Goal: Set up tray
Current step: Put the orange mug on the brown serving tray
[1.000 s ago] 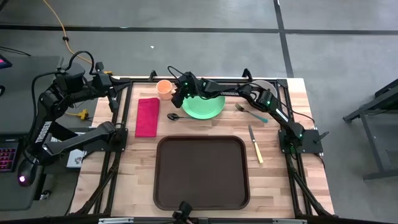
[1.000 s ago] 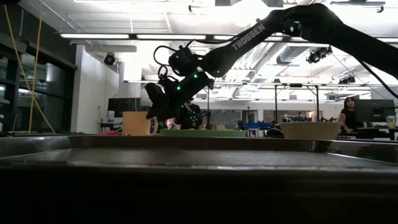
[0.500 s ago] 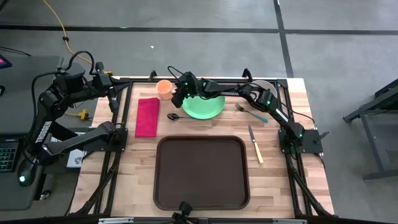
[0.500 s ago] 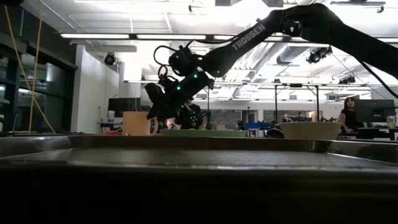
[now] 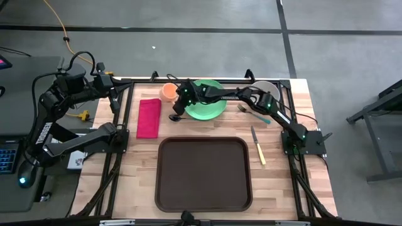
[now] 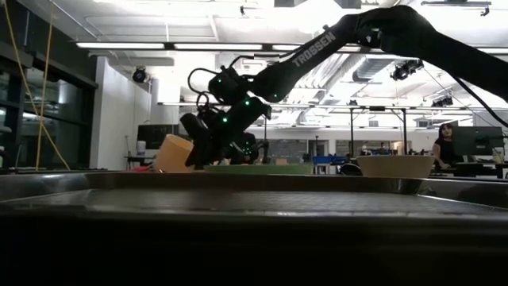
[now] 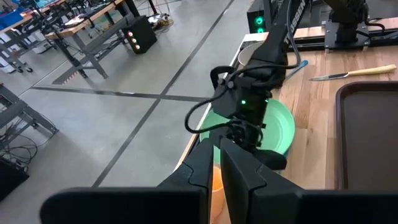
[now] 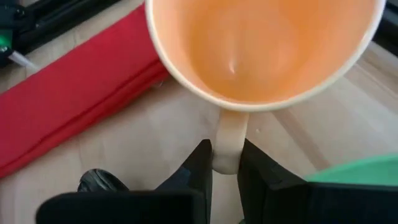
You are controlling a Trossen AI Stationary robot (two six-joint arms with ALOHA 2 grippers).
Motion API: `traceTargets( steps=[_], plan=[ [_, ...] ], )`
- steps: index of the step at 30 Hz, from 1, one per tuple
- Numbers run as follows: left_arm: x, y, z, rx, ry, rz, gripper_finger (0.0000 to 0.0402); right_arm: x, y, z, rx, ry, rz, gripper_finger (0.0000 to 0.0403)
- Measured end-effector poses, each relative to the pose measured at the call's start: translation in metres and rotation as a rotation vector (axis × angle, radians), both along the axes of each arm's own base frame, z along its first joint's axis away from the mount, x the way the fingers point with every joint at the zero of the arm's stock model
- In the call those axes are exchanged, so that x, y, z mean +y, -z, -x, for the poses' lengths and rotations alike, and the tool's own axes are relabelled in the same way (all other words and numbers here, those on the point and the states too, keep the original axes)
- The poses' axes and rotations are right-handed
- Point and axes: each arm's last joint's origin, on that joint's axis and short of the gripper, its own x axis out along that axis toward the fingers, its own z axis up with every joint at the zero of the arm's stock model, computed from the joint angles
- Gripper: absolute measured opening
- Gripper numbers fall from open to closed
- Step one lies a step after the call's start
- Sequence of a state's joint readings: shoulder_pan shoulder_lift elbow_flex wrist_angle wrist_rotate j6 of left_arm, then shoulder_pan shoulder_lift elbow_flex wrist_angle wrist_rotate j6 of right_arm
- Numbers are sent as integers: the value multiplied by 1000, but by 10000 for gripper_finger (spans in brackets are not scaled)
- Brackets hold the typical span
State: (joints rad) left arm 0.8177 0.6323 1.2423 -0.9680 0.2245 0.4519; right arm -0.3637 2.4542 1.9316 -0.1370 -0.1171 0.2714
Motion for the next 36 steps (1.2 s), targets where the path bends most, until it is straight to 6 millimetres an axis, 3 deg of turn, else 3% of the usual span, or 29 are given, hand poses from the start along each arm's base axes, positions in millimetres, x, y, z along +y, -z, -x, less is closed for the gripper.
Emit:
traceTargets(
  steps=[8,13,19,24,31,36],
  plan=[
    [0,0,0,0,0,0,62,3,0,-1,-11,20,-41,27],
    [0,0,0,0,1,0,62,9,-13,-1,-18,56,-8,27],
    [0,0,0,-1,2,1,62,14,-54,3,-81,61,59,27],
    [0,0,0,-2,6,2,62,21,-94,20,-39,63,57,27],
    [-1,0,0,-7,25,6,62,57,-164,70,124,10,12,27],
    [-1,0,-1,-8,31,6,62,98,-200,112,294,6,8,26]
  ],
)
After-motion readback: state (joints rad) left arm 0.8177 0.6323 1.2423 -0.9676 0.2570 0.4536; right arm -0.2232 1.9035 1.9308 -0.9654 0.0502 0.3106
